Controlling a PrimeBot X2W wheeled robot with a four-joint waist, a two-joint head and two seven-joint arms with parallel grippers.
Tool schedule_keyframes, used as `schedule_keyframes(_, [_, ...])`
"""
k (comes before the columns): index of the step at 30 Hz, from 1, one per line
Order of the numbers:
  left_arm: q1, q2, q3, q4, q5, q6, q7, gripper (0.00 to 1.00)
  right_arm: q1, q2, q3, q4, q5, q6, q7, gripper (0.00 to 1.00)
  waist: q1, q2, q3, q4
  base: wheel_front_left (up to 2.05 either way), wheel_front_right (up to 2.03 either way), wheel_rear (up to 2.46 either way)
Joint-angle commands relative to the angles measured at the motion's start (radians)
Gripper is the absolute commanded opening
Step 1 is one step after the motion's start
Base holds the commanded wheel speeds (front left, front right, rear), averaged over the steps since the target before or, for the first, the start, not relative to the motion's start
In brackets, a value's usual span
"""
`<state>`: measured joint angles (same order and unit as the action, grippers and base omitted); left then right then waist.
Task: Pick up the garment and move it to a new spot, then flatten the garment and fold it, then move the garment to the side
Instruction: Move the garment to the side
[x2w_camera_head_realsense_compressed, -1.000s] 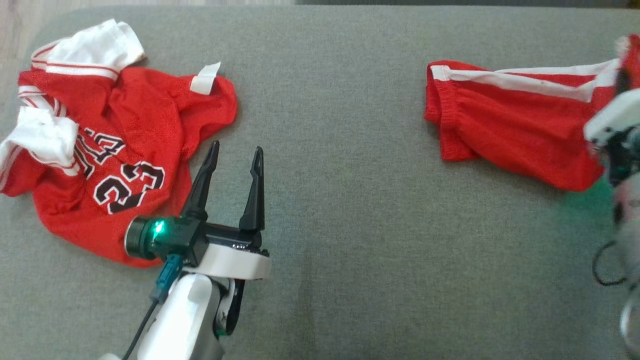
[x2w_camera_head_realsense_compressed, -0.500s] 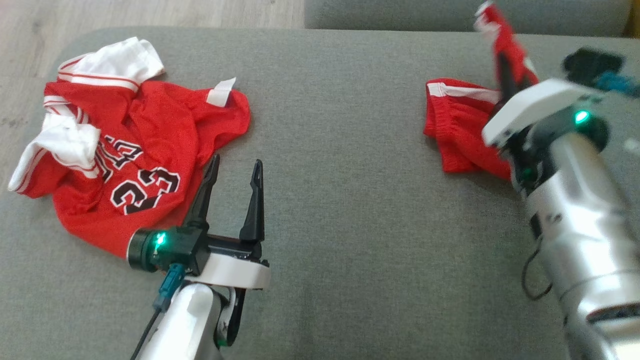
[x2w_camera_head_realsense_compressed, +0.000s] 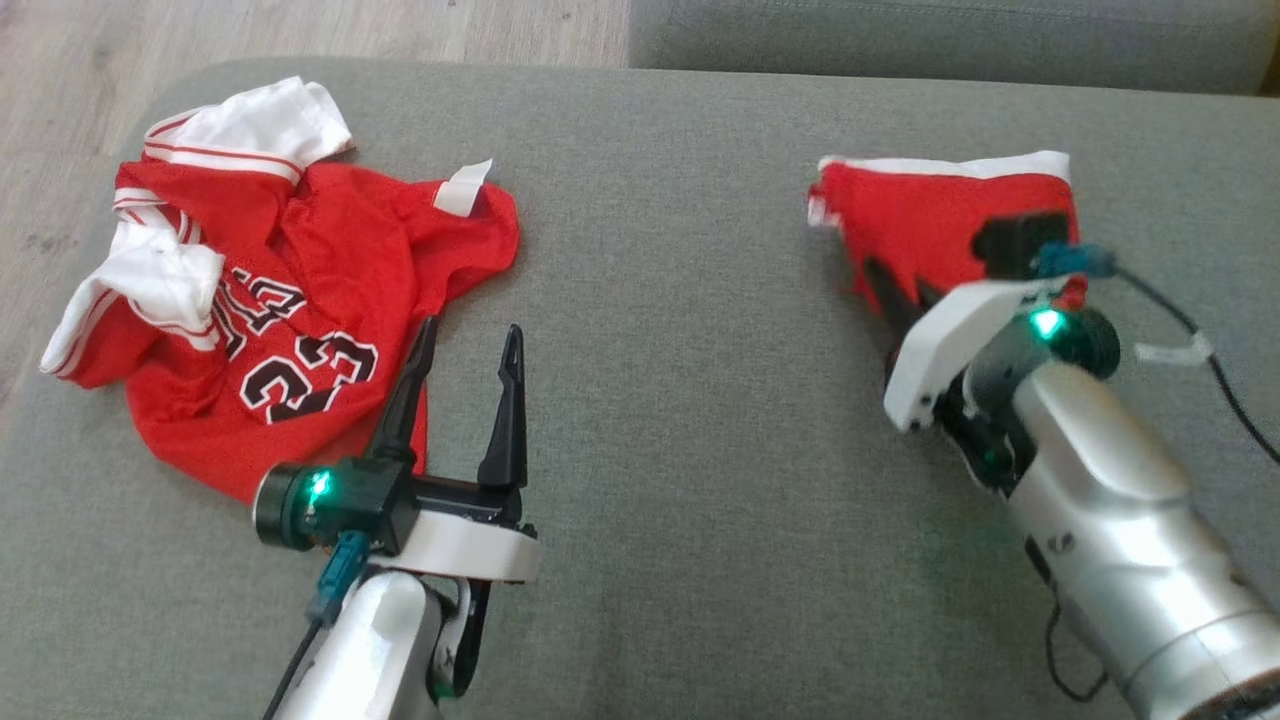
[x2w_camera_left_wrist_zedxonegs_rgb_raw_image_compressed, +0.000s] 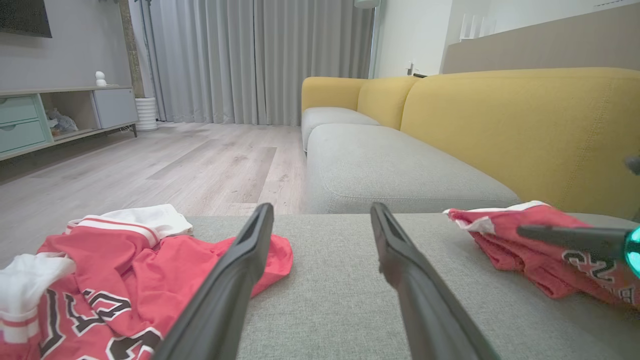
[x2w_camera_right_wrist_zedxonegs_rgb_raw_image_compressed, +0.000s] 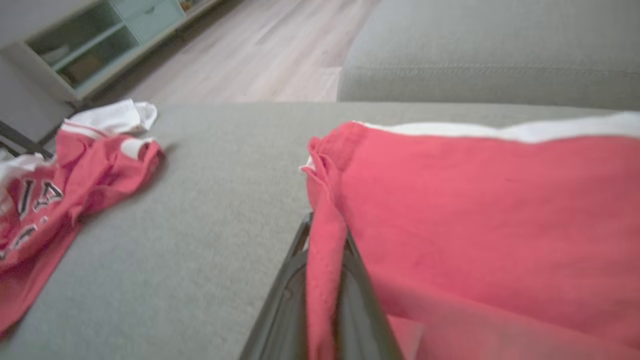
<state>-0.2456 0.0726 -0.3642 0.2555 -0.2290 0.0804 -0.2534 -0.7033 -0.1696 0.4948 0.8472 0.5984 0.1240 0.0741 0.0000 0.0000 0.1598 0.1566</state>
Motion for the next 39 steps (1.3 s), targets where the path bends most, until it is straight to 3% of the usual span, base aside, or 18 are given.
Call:
schedule_keyframes(1, [-0.018, 0.016, 0.024, -0.028, -0.006, 0.006, -0.001, 1.0, 0.008, -0.01, 0.048, -0.019, -0.002, 0.007, 0.006, 0.0, 0.0, 0.0, -0.003, -0.001, 0.0, 0.0, 0.0])
schedule_keyframes(2, [-0.019, 0.018, 0.023, -0.028, -0.007, 0.006, 0.0, 1.0, 0.012, -0.017, 0.071, -0.015, 0.0, 0.007, 0.01, 0.62, 0.0, 0.0, -0.005, -0.003, 0.0, 0.0, 0.0])
schedule_keyframes(3, [-0.021, 0.019, 0.023, -0.028, -0.007, 0.006, 0.0, 1.0, 0.014, -0.022, 0.093, -0.014, 0.006, 0.007, 0.014, 1.0, 0.0, 0.0, -0.008, -0.005, 0.0, 0.0, 0.0])
schedule_keyframes(7, [-0.026, 0.027, 0.025, -0.028, -0.009, 0.009, 0.002, 1.0, 0.008, -0.043, 0.123, -0.027, 0.037, 0.007, -0.031, 1.0, 0.0, 0.0, -0.022, -0.025, 0.0, 0.0, 0.0])
schedule_keyframes(12, [-0.027, 0.029, 0.033, -0.026, -0.017, 0.016, 0.0, 1.0, -0.002, -0.071, 0.062, -0.05, 0.09, 0.007, -0.13, 1.0, 0.0, 0.0, -0.054, -0.059, 0.0, 0.0, 0.0])
schedule_keyframes(18, [-0.013, 0.032, 0.062, -0.038, -0.03, 0.035, -0.005, 1.0, 0.002, -0.1, -0.049, -0.068, -0.033, 0.007, -0.312, 1.0, 0.0, 0.0, -0.095, -0.109, 0.0, 0.0, 0.0])
schedule_keyframes(22, [0.012, 0.029, 0.081, -0.044, -0.033, 0.053, -0.007, 1.0, 0.071, -0.05, -0.2, -0.136, -0.145, 0.007, -0.334, 1.0, 0.0, 0.0, -0.106, -0.135, 0.0, 0.0, 0.0])
schedule_keyframes(28, [0.059, 0.016, 0.104, -0.06, -0.029, 0.057, -0.008, 1.0, 0.306, 0.086, -0.436, -0.405, -0.35, 0.007, -0.336, 1.0, 0.0, 0.0, -0.108, -0.152, 0.0, 0.0, 0.0])
schedule_keyframes(33, [0.103, 0.004, 0.135, -0.083, -0.013, 0.053, -0.008, 1.0, 0.473, 0.118, -0.484, -0.533, -0.4, 0.007, -0.336, 1.0, 0.0, 0.0, -0.104, -0.158, 0.0, 0.0, 0.0])
schedule_keyframes(39, [0.104, -0.007, 0.154, -0.094, 0.005, 0.034, -0.008, 1.0, 0.502, 0.119, -0.474, -0.561, -0.37, 0.007, -0.336, 1.0, 0.0, 0.0, -0.074, -0.146, 0.0, 0.0, 0.0])
